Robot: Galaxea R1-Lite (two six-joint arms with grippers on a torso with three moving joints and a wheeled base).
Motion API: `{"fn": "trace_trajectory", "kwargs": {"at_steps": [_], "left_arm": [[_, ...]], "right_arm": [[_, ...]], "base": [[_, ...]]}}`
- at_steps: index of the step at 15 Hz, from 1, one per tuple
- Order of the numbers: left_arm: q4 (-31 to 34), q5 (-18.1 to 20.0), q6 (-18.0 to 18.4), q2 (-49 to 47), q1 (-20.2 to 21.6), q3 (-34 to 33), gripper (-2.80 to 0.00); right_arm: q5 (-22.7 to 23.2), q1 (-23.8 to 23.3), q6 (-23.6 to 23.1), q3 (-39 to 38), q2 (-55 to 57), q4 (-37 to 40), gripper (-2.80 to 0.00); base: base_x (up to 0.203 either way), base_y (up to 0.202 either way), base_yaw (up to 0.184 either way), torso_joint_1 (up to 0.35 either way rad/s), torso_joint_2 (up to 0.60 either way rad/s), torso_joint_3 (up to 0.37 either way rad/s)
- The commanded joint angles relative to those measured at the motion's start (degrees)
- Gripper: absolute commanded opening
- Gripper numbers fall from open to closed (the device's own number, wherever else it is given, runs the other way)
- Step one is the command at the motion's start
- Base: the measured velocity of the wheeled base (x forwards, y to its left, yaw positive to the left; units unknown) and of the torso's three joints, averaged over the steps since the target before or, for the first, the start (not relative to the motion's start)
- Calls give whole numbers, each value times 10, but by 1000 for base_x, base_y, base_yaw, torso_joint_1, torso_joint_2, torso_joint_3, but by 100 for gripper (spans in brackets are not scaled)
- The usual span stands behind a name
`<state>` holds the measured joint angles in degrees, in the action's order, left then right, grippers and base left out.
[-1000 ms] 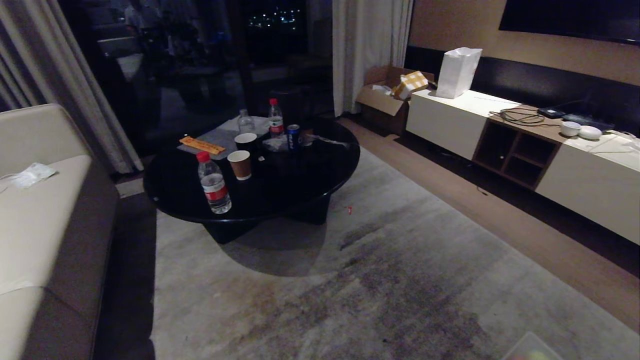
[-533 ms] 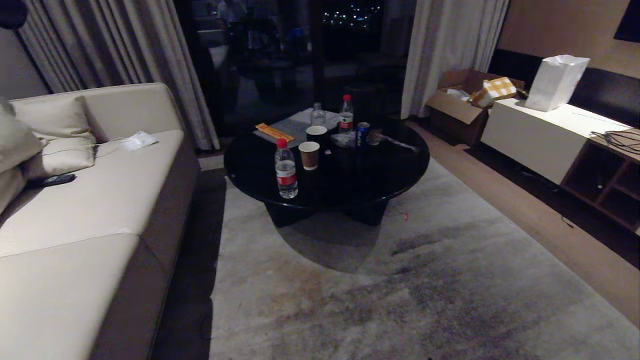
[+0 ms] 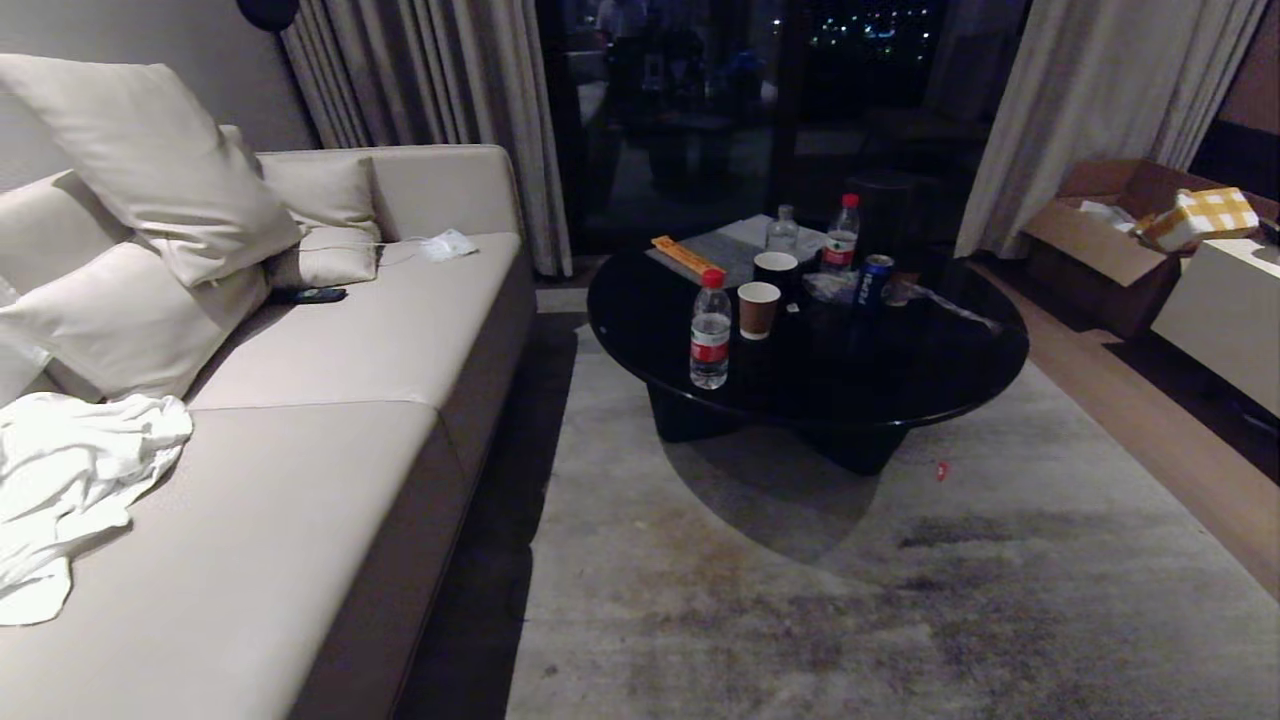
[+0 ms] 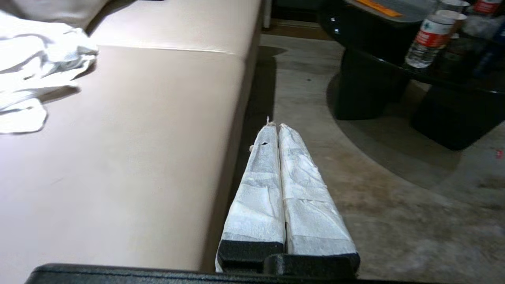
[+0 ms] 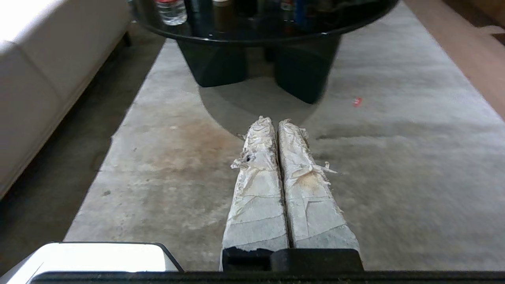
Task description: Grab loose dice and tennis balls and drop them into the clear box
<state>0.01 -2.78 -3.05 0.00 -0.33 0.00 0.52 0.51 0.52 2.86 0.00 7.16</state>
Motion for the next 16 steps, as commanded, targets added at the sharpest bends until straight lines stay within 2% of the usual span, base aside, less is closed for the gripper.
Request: {"fn": "trace_trajectory", "kwargs": {"at_steps": [1,5,16], "left_arm": [[0,0,-1,-1,0,-1,-280],[0,1,1,-1,0,-1,-280],[0,1,0,-1,0,-1,-280]], "right_arm": [[0,0,0,-1,1,1,-280],[0,0,0,0,1,1,-280],[0,0,1,-1,1,1,-280]], "base": [[0,0,0,0,0,0],[-17,0,-1,1,0,1],[-182,0,-1,4,3,2]]}}
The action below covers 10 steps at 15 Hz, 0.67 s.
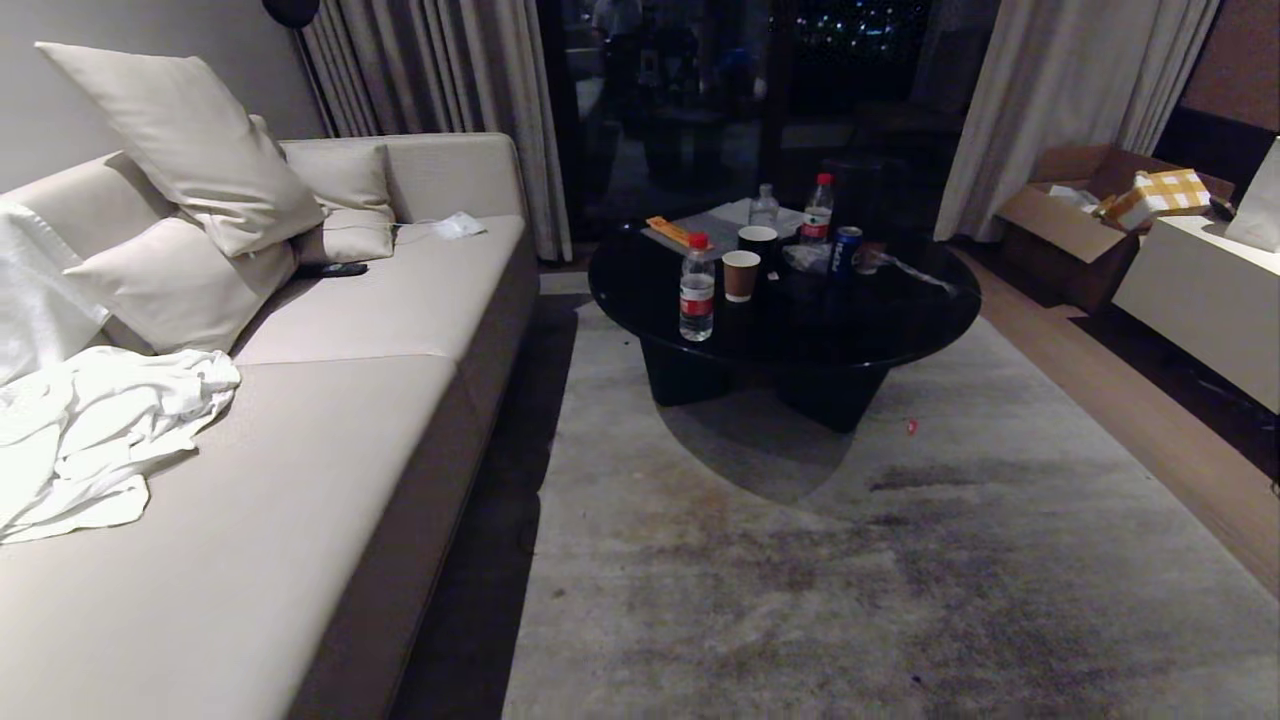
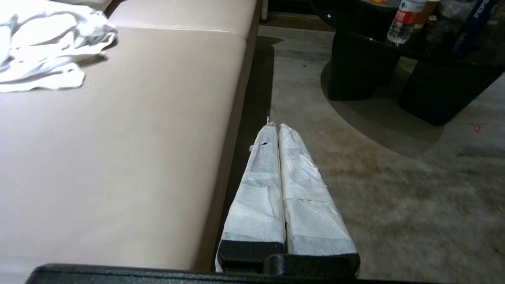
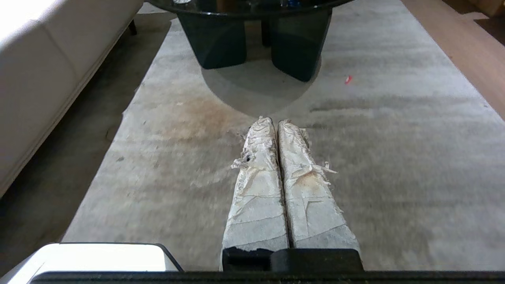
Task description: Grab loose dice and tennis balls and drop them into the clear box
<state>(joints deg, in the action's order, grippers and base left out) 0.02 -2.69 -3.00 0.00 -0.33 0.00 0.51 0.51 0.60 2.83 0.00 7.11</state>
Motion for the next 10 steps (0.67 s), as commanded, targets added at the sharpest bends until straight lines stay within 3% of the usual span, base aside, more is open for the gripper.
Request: {"fn": "trace_trajectory", "kwargs": {"at_steps": [1,10], "left_arm": [[0,0,-1,-1,0,-1,-280],[0,1,2,-1,0,-1,-280]], "right_arm": [[0,0,0,1,1,1,-280],[0,0,0,0,1,0,-280]], "base": [[-187,0,1,6,-2,-6],[-183,0,0,0,4,4]]}}
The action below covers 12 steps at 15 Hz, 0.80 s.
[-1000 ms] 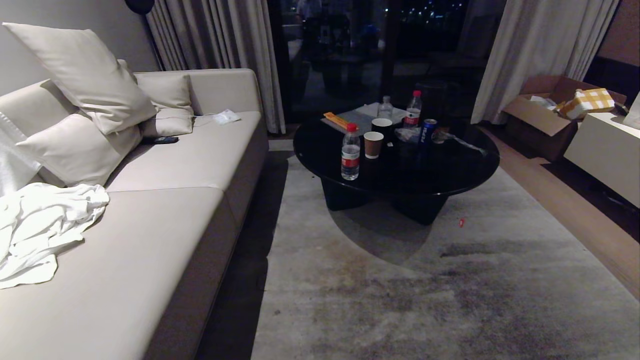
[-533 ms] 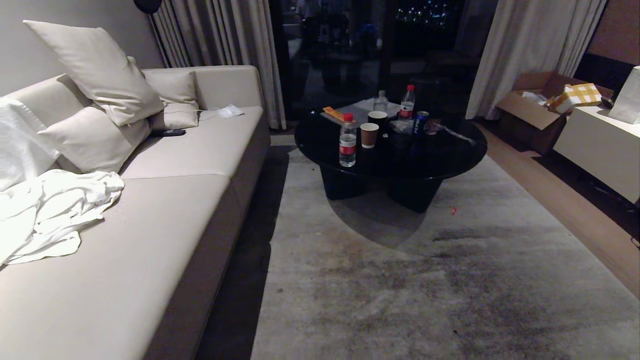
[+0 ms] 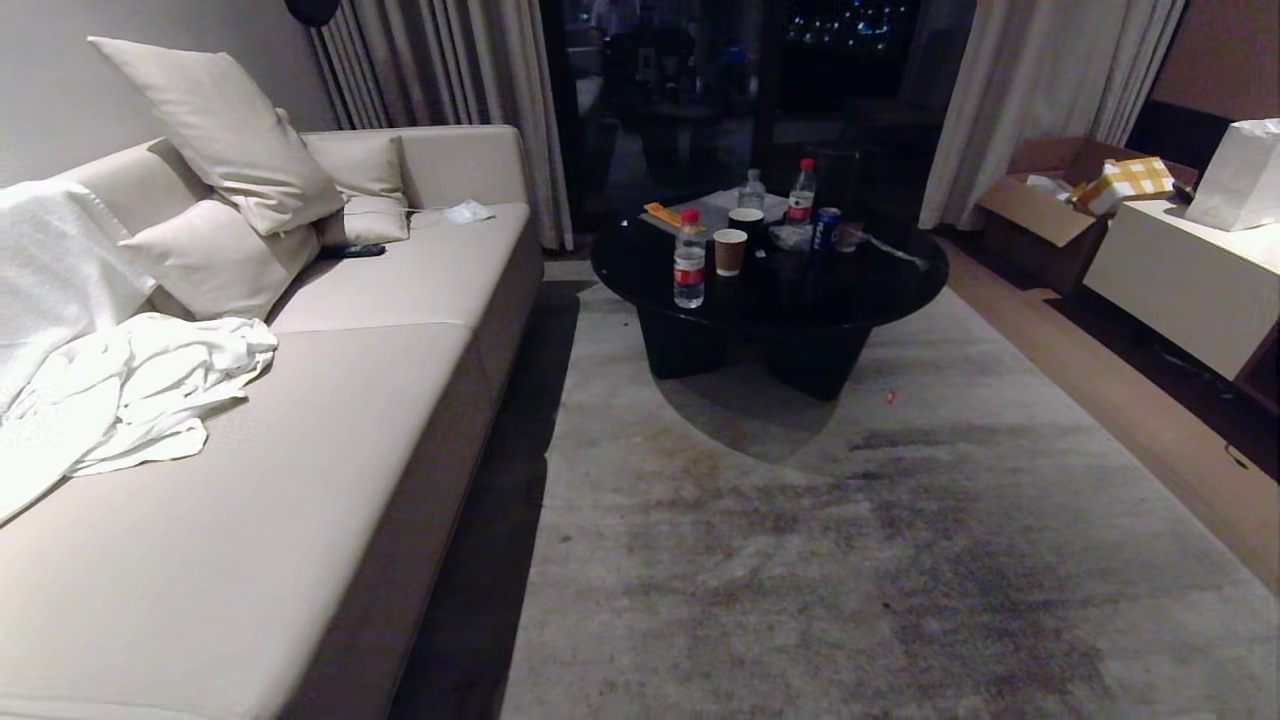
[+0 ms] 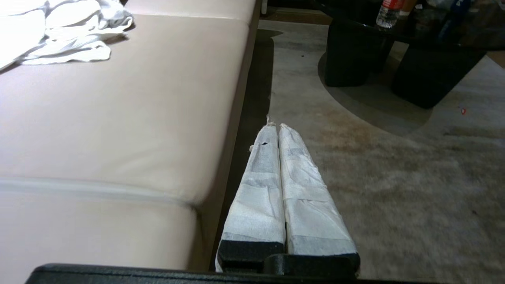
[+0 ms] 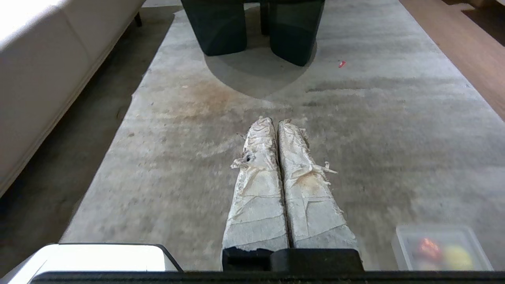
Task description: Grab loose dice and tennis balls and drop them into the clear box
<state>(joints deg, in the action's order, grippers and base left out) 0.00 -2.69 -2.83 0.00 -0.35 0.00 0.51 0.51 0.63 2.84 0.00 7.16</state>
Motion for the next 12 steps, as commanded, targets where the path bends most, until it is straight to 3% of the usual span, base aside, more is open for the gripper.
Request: {"fn": "trace_trajectory", "kwargs": {"at_steps": [1,12], "left_arm": [[0,1,3,-1,0,-1,-280],[0,2,15,-1,0,-1,-280]], "right_arm": [[0,0,0,0,1,0,-280],[0,0,0,0,1,1,-280]], "base": [[-183,0,0,2,2,-2],[-176,0,-1,1,2,4]]}}
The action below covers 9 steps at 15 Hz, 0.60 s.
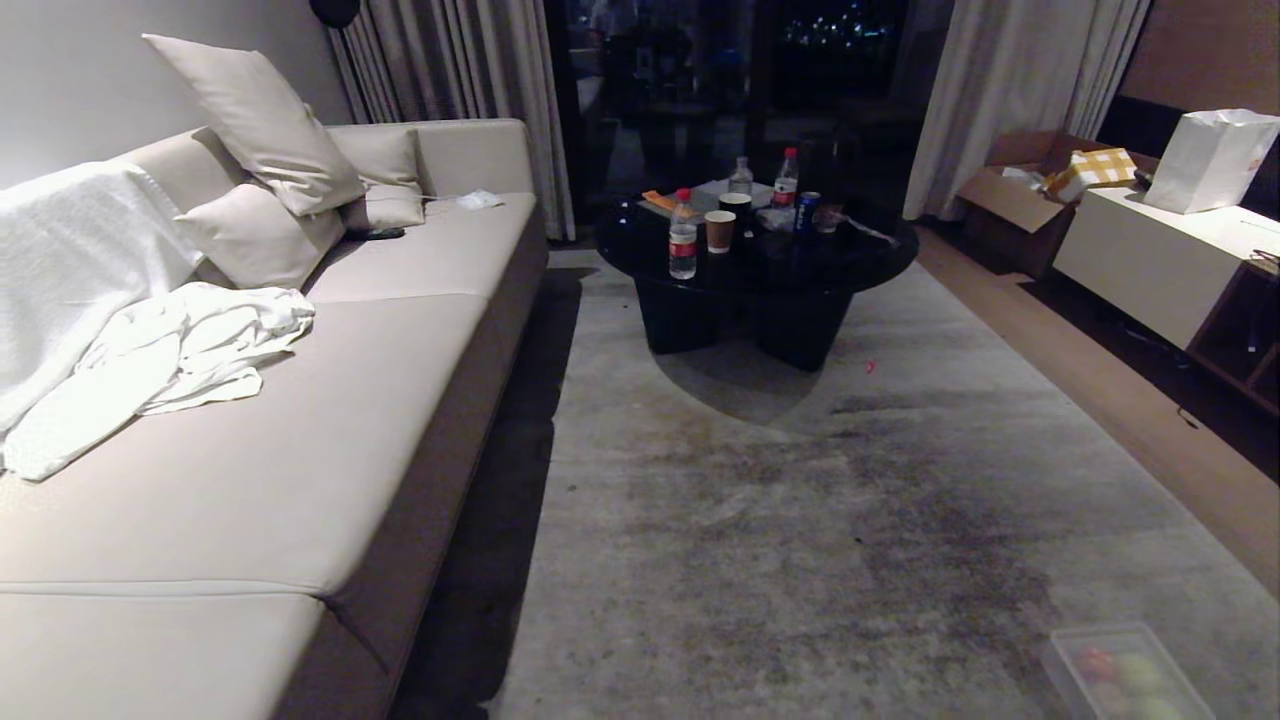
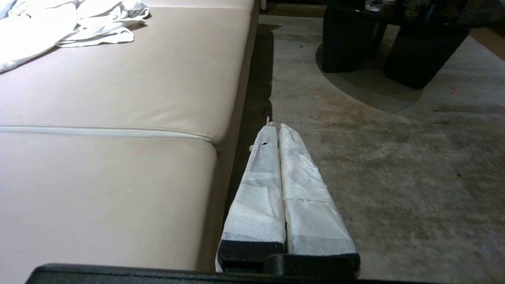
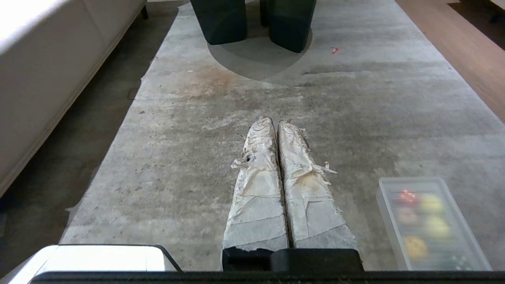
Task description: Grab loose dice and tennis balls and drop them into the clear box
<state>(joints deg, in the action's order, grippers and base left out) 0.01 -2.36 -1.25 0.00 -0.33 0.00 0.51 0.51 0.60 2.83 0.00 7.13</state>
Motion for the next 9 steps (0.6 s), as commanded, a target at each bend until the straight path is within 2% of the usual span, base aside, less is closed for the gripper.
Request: {"fn": "trace_trajectory", "kwargs": {"at_steps": [1,9], "left_arm": [[1,-1,-3,-1,0,-1,-280],[0,-3,-7,-1,0,-1,-280]], "right_arm": [[0,0,0,0,1,1,-280],[0,0,-1,0,1,0,-280]], "base": [[0,0,0,0,0,0],[0,0,0,0,0,0]]}}
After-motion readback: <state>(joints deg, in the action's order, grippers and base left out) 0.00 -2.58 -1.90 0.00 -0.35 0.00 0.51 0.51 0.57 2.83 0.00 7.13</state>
